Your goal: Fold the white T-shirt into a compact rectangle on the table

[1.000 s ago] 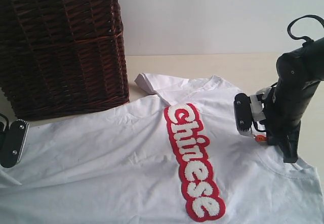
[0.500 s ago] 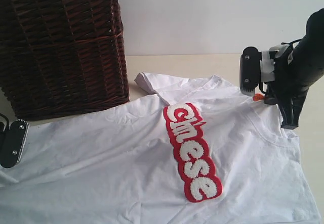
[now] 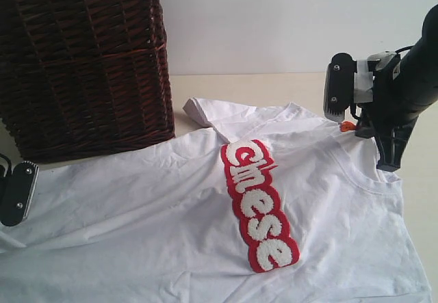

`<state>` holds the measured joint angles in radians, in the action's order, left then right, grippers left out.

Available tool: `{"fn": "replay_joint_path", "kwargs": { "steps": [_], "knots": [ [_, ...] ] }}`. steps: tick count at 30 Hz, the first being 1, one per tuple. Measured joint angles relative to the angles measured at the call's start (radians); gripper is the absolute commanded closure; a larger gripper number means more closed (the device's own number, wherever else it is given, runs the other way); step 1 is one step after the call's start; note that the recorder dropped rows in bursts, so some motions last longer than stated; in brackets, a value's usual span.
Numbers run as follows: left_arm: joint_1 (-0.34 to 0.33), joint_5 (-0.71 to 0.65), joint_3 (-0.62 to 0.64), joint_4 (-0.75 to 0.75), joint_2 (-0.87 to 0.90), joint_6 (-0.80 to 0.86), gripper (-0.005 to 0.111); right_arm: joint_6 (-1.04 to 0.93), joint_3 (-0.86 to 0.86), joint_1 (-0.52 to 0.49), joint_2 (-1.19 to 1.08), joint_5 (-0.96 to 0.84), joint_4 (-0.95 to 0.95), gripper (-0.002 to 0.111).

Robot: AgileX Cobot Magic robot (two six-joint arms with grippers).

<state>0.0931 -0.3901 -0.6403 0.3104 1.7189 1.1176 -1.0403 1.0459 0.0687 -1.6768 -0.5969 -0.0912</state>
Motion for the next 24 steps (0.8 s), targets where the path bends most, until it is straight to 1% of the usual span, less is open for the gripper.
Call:
{"fn": "replay_joint_path", "kwargs": {
  "steps": [12, 24],
  "knots": [
    [-0.002, -0.005, 0.000, -0.013, 0.008, 0.001, 0.001, 0.000, 0.000, 0.000, 0.000, 0.004, 0.015, 0.108],
    [-0.002, -0.054, -0.031, -0.017, 0.049, 0.007, 0.001, 0.000, 0.000, 0.000, 0.000, 0.014, 0.026, 0.108]
  ]
}}
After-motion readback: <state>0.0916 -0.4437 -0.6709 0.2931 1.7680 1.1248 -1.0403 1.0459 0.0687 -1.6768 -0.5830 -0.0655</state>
